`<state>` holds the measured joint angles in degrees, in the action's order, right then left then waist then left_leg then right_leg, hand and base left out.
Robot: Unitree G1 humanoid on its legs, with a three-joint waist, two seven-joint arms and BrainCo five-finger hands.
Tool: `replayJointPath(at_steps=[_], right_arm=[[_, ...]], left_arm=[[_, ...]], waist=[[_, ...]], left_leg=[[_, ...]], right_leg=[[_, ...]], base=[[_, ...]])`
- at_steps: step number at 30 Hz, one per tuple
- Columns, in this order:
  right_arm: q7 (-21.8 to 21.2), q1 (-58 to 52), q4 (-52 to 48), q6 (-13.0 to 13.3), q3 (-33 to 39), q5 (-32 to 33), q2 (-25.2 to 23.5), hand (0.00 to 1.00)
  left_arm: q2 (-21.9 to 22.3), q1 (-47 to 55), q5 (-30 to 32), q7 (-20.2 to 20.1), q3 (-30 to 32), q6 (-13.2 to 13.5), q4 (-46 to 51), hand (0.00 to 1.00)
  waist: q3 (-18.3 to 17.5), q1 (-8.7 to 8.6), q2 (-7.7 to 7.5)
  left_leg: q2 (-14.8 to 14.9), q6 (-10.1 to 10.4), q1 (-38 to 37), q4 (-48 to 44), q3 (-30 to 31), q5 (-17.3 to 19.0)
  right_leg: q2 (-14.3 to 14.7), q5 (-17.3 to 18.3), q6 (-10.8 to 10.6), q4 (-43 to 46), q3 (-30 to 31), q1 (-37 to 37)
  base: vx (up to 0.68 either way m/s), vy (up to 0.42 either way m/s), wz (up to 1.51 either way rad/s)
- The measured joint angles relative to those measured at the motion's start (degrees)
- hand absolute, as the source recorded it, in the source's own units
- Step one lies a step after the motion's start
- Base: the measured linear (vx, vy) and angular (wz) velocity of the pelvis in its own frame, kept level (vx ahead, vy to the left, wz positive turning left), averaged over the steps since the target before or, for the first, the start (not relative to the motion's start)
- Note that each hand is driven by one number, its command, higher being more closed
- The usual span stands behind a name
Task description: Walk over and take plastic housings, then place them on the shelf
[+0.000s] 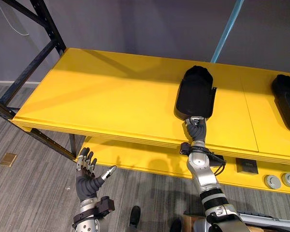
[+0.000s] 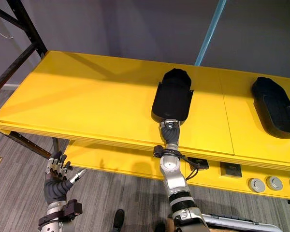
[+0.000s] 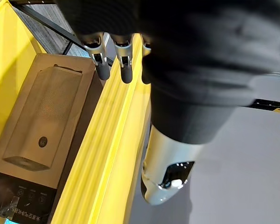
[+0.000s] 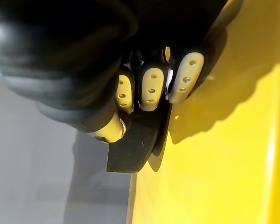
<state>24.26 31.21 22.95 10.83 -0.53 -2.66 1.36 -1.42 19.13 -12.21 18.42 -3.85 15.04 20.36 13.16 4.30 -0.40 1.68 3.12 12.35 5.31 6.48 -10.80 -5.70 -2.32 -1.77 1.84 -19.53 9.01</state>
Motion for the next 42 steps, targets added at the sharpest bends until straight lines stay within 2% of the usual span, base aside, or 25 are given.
replayJointPath(at_steps=[2, 3, 8, 11, 16, 17, 18, 19, 20, 22, 23, 24, 26, 27, 28, 29, 30, 31, 32, 33, 34, 38, 40, 41, 42], right_arm=[[-0.1, -3.3, -4.4, -0.3, -0.1, 0.0, -0.1, 1.0], [-0.2, -7.6, -9.0, -0.4, -0.4, 0.0, -0.4, 0.0], [-3.4, -25.1, -25.8, -0.6, -0.5, -0.3, -1.1, 0.0], [-6.0, -34.0, -35.5, -0.3, 0.2, -0.4, -1.2, 0.0], [-8.8, -39.1, -42.2, 1.8, 2.7, -0.5, -1.2, 0.0], [-9.0, -39.6, -42.2, 1.9, 2.6, -0.5, -1.3, 0.0], [-9.4, -40.1, -42.3, 1.9, 2.5, -0.4, -1.0, 0.0], [-9.6, -40.0, -42.3, 1.9, 2.5, -0.4, -0.5, 0.0], [-10.2, -39.9, -42.5, 1.9, 2.1, -0.3, 1.5, 0.0], [-10.7, -40.4, -42.6, 1.9, 2.0, -0.2, 3.0, 0.0], [-11.1, -41.4, -42.7, 1.9, 2.6, -0.1, 3.6, 0.0], [-11.5, -42.9, -43.8, 1.8, 2.9, 0.0, 3.2, 0.0], [-12.2, -44.9, -45.8, 1.8, 2.8, 0.0, 2.5, 0.0], [-12.8, -45.1, -45.8, 1.7, 2.1, -0.1, 1.9, 0.0], [-13.2, -44.9, -45.6, 1.7, 2.2, -0.3, 1.0, 0.0], [-13.2, -44.5, -45.3, 1.7, 2.3, -0.3, 0.4, 0.0], [-13.1, -44.3, -43.8, 1.7, 2.7, -0.7, 0.1, 0.0], [-13.2, -44.0, -42.3, 1.6, 2.8, -1.2, 0.1, 0.0], [-13.2, -44.0, -41.6, 1.6, 2.8, -1.2, 0.0, 0.0], [-13.3, -44.0, -40.2, 1.6, 2.8, -1.2, -0.1, 0.0], [-13.3, -44.0, -38.7, 1.6, 2.8, -1.4, -0.2, 0.0], [-13.4, -42.2, -34.4, 1.1, 2.5, -2.3, -0.7, 0.0], [-13.5, -40.1, -32.0, 0.9, 1.8, -2.3, -1.2, 0.0], [-13.5, -37.9, -30.0, 0.5, 1.0, -2.4, -1.0, 0.0], [-13.5, -36.5, -28.6, -0.1, 0.5, -2.4, -0.1, 0.0]], left_arm=[[0.2, -0.6, 0.0, 0.0, 0.0, 0.0, 0.0, 0.0], [0.3, -1.1, 0.1, 0.1, 0.0, 0.0, 0.0, 0.0], [0.4, -3.3, 1.3, 0.2, 0.1, -0.1, 0.4, 0.0], [-0.1, -4.3, 3.2, 0.2, 0.0, -0.1, 2.4, 0.0], [-0.7, -4.7, 4.8, 1.0, -0.1, 0.0, 3.7, 0.0], [-0.7, -4.9, 4.8, 1.2, -0.1, 0.0, 3.5, 0.0], [-0.7, -5.3, 4.7, 1.2, 0.1, 0.0, 3.0, 0.0], [-0.4, -5.2, 4.7, 1.2, 0.1, 0.0, 3.0, 0.0], [0.3, -4.6, 4.6, 1.2, 0.0, 0.0, 2.7, 0.0], [0.5, -4.9, 4.7, 1.2, -0.1, 0.0, 2.4, 0.0], [0.5, -5.4, 4.7, 0.9, -0.5, 0.1, 1.7, 0.0], [0.6, -7.0, 4.6, 0.4, -0.7, 0.3, 0.5, 0.0], [0.6, -10.0, 4.6, 0.1, -0.9, 0.2, -1.9, 0.0], [0.5, -11.7, 4.6, 0.0, -0.6, 0.2, -3.1, 0.0], [0.2, -12.9, 4.5, -0.3, -0.5, 0.2, -4.2, 0.0], [-0.1, -13.6, 4.4, -0.5, -0.2, 0.3, -4.7, 0.0], [0.0, -14.9, 4.4, -0.7, -0.1, 0.3, -6.4, 0.0], [0.5, -15.2, 4.2, -1.0, 0.1, 0.3, -6.4, 0.0], [0.5, -15.4, 3.9, -1.2, 0.1, 0.3, -6.4, 0.0], [0.5, -16.2, 2.8, -1.8, -0.1, 0.3, -6.5, 0.0], [0.4, -17.3, 2.2, -2.4, -0.5, 0.3, -6.5, 0.0], [-0.5, -17.8, 0.9, -3.0, -3.0, 0.3, -6.5, 0.0], [-1.3, -17.9, 0.8, -3.6, -3.4, 0.3, -6.5, 0.0], [-1.2, -17.9, 0.2, -3.7, -3.4, 0.3, -6.4, 0.0], [-0.2, -18.3, -0.1, -3.8, -4.2, -0.1, -6.6, 0.0]], waist=[[0.1, 0.27, -0.03], [0.3, 0.28, -0.11], [0.8, -1.3, -0.19], [0.7, -3.89, -0.41], [-1.6, -5.51, -2.81], [-2.3, -6.23, -3.46], [-2.6, -6.37, -3.79], [-2.7, -5.95, -3.55], [-3.9, -4.76, -1.59], [-4.9, -4.99, -0.4], [-5.7, -5.81, 0.06], [-5.6, -7.11, -0.1], [-4.9, -6.96, -0.95], [-4.3, -6.94, -2.0], [-4.3, -6.94, -2.23], [-3.8, -6.83, -2.16], [-3.4, -6.81, -1.7], [-2.5, -6.79, -0.28], [-2.2, -6.62, 0.44], [-1.7, -6.51, 1.26], [-1.7, -6.29, 1.25], [-2.0, -5.41, 0.61], [-2.8, -4.89, -0.75], [-3.2, -4.5, -0.58], [-3.3, -5.12, 0.59]], left_leg=[[0.0, 0.0, 0.0, 0.0, 0.1, 0.0], [-0.1, 0.0, -0.1, 0.0, 0.1, 0.0], [-0.1, 0.0, -1.1, 0.0, 0.0, 0.0], [0.1, 0.2, -3.5, 0.0, -1.2, 0.6], [2.1, 0.9, -9.5, -0.4, -12.0, 4.2], [2.4, 1.8, -9.8, -3.7, -13.5, 6.9], [2.1, 2.6, -7.7, -12.8, -11.1, 12.6], [1.7, 1.9, -6.4, -18.6, -7.1, 16.0], [1.2, 2.7, -4.4, -30.4, 7.4, 23.3], [0.6, 4.9, -4.5, -33.8, 14.3, 26.5], [0.4, 4.2, -5.2, -33.9, 16.3, 28.7], [0.0, 2.3, -5.4, -33.3, 15.3, 30.3], [-0.8, 0.5, -4.7, -32.5, 10.3, 31.2], [-1.2, -0.9, -4.0, -32.3, 4.4, 30.8], [-0.6, -3.0, -2.8, -31.2, -0.8, 29.6], [-0.4, -3.6, -2.7, -30.3, -3.5, 28.7], [0.6, -4.4, -2.9, -28.8, -7.3, 27.1], [2.5, -4.5, -3.1, -27.7, -10.5, 26.1], [3.4, -4.4, -3.0, -27.4, -11.8, 25.7], [4.8, -4.1, -2.5, -27.2, -13.4, 25.1], [5.8, -3.8, -1.8, -27.0, -14.7, 24.6], [7.5, -1.6, -1.4, -24.5, -17.7, 22.7], [7.5, 0.4, -1.4, -21.7, -19.8, 20.4], [7.9, 2.0, -1.3, -19.2, -21.7, 18.2], [8.9, 3.1, -1.6, -15.8, -21.8, 15.4]], right_leg=[[0.0, 0.0, 0.0, -0.1, -0.1, -0.1], [0.0, -0.1, -0.1, -0.3, -0.2, -0.4], [-0.2, 0.0, -0.4, -0.4, -0.1, -1.3], [-0.2, 0.0, -0.4, -0.4, 1.0, -3.1], [1.9, 0.2, -0.6, -0.4, 12.7, -3.2], [2.7, 0.1, -0.6, -0.2, 17.0, -2.9], [3.7, -0.1, -0.2, 1.2, 21.3, -2.6], [4.7, -0.1, -0.2, 2.0, 23.9, -2.2], [8.7, -0.3, -0.2, 3.5, 31.4, -1.2], [10.8, -0.8, -0.7, 4.2, 35.1, 0.0], [12.1, -1.7, -1.8, 4.9, 38.7, 1.7], [12.6, -3.7, -2.5, 5.3, 42.2, 3.5], [12.5, -6.5, -5.1, 4.2, 47.5, 5.7], [11.8, -12.6, -7.5, 0.4, 49.9, 6.9], [10.5, -21.9, -4.8, -7.4, 44.8, 6.9], [9.9, -21.2, -3.5, -6.3, 38.3, 7.8], [8.5, -16.1, -0.4, -3.3, 24.8, 7.7], [7.4, -11.4, 1.0, 0.3, 19.3, 6.6], [6.7, -9.1, 0.1, 2.7, 18.5, 5.8], [4.2, -3.9, -2.2, 7.0, 18.1, 4.3], [1.1, -0.5, -2.6, 10.1, 16.9, 3.1], [-5.0, 1.2, -3.4, 9.4, 14.1, -1.1], [-4.8, 2.0, -4.9, 3.1, 13.8, -2.1], [-4.1, 2.0, -5.8, 0.4, 14.3, -1.5], [-2.6, 1.5, -5.1, 0.2, 14.3, -0.2]], base=[[0.0, -0.014, 0.02], [0.01, -0.028, 0.03], [0.0, -0.017, -0.01], [-0.02, -0.017, -0.26], [-0.02, -0.011, -1.14], [-0.04, 0.016, -1.46], [-0.05, 0.031, -1.6], [0.0, 0.123, -2.56], [0.04, 0.149, -2.41], [0.03, 0.185, -1.95], [-0.02, 0.268, -1.75], [-0.09, 0.346, -1.89], [-0.16, 0.271, -1.74], [-0.34, 0.237, -2.24], [-0.34, 0.237, -2.27], [-0.3, 0.162, -1.95], [-0.21, 0.179, -1.76], [-0.24, 0.216, -1.66], [-0.18, 0.149, -1.43], [-0.18, 0.041, -1.1], [-0.18, -0.019, -0.89], [-0.14, -0.196, -0.52], [-0.09, -0.359, -0.54], [-0.03, -0.367, -0.5], [-0.02, -0.328, -0.35]])
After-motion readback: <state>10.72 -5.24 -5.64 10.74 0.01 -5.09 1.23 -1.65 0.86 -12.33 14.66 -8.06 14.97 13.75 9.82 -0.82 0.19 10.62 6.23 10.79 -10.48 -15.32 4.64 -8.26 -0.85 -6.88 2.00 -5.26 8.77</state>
